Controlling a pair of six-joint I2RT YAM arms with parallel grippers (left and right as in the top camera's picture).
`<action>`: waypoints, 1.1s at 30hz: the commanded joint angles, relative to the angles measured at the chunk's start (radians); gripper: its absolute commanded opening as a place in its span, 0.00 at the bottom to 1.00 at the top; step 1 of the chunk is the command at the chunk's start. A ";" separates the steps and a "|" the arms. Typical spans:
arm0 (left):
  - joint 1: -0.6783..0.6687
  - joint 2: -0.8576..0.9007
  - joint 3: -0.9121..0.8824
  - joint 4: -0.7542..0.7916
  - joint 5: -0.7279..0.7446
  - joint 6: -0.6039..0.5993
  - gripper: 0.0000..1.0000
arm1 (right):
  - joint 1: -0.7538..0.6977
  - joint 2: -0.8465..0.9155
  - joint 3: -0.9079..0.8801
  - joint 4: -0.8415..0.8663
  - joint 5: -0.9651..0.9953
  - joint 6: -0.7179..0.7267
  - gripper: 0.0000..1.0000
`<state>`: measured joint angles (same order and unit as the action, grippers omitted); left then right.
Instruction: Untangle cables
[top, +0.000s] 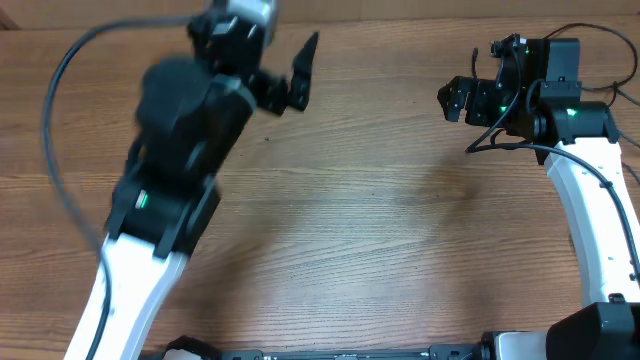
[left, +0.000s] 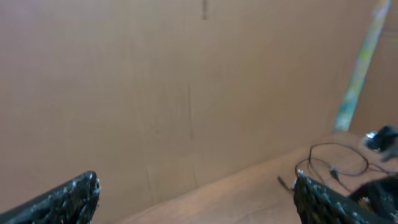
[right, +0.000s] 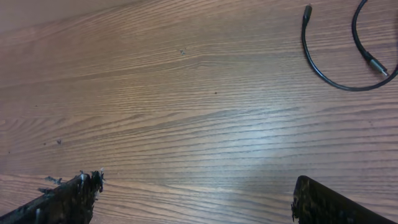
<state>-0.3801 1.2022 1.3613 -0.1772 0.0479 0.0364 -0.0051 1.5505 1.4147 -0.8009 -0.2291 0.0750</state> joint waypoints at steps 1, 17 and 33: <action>0.016 -0.161 -0.167 0.105 -0.005 0.046 1.00 | 0.002 -0.003 0.000 0.005 0.004 0.003 1.00; 0.185 -0.624 -0.746 0.448 0.053 0.046 1.00 | 0.002 -0.003 0.000 0.005 0.004 0.003 1.00; 0.199 -1.058 -1.183 0.624 0.019 0.039 1.00 | 0.002 -0.003 0.000 0.005 0.004 0.003 1.00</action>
<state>-0.1879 0.1982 0.2256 0.4416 0.0895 0.0628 -0.0048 1.5505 1.4147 -0.8009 -0.2283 0.0750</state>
